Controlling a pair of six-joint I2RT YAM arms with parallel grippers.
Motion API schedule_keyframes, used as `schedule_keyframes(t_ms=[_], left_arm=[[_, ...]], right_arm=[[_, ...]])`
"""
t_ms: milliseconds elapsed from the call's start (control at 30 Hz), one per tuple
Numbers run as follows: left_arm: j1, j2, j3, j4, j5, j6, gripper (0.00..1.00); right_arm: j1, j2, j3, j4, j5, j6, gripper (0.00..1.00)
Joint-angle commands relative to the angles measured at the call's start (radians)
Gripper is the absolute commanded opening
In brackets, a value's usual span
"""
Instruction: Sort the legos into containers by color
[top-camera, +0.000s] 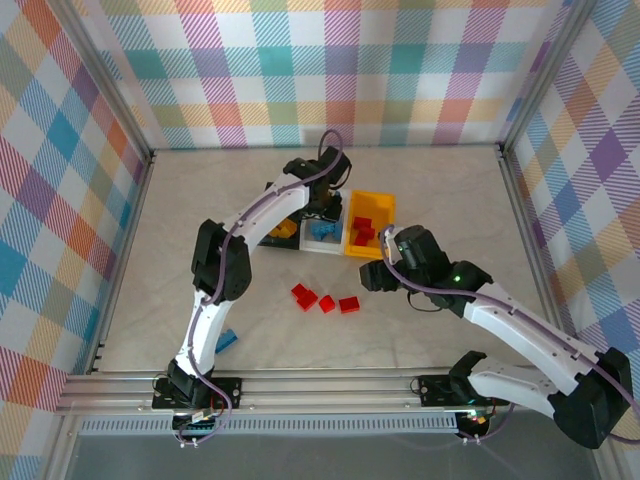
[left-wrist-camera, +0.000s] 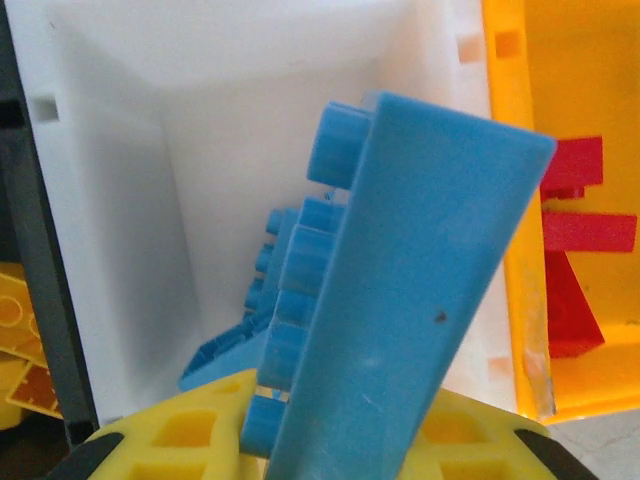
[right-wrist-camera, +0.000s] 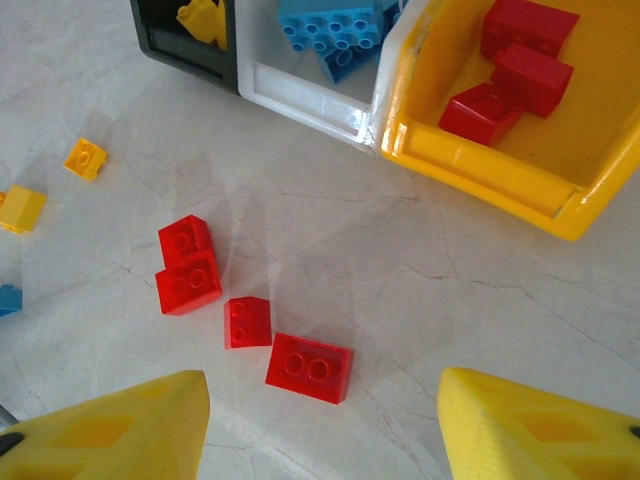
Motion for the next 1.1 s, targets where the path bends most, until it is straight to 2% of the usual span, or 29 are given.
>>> schedule_keyframes(t_ms=[0, 100, 200, 300, 400, 500, 667, 800, 1067], left_arm=[[0.01, 0.027, 0.048, -0.064, 0.014, 0.003, 0.31], [0.011, 0.026, 0.053, -0.059, 0.027, 0.0, 0.4], [0.01, 0.012, 0.053, -0.056, 0.036, -0.002, 0.44], [0.01, -0.008, 0.047, -0.06, 0.041, 0.0, 0.45], [0.008, -0.064, -0.002, -0.048, 0.059, -0.007, 0.45], [0.006, -0.173, -0.114, -0.003, 0.075, -0.022, 0.45], [0.005, -0.41, -0.373, 0.078, 0.072, -0.052, 0.46], [0.006, -0.544, -0.543, 0.1, 0.049, -0.064, 0.47], [0.013, -0.707, -0.758, 0.138, 0.026, -0.088, 0.47]], right_arm=[[-0.012, -0.031, -0.019, -0.024, -0.016, -0.015, 0.62], [-0.015, -0.037, -0.025, -0.023, -0.023, -0.012, 0.62], [-0.016, -0.026, -0.03, -0.012, -0.047, -0.011, 0.62], [-0.013, 0.011, -0.037, 0.006, -0.099, -0.022, 0.63], [-0.007, 0.099, -0.052, 0.017, -0.157, -0.022, 0.7], [0.034, 0.187, -0.054, 0.029, -0.167, -0.018, 0.76], [0.093, 0.331, -0.031, 0.056, -0.121, -0.003, 0.84], [0.137, 0.435, 0.009, 0.072, -0.092, -0.006, 0.89], [0.164, 0.582, 0.083, 0.072, -0.007, 0.008, 0.89]])
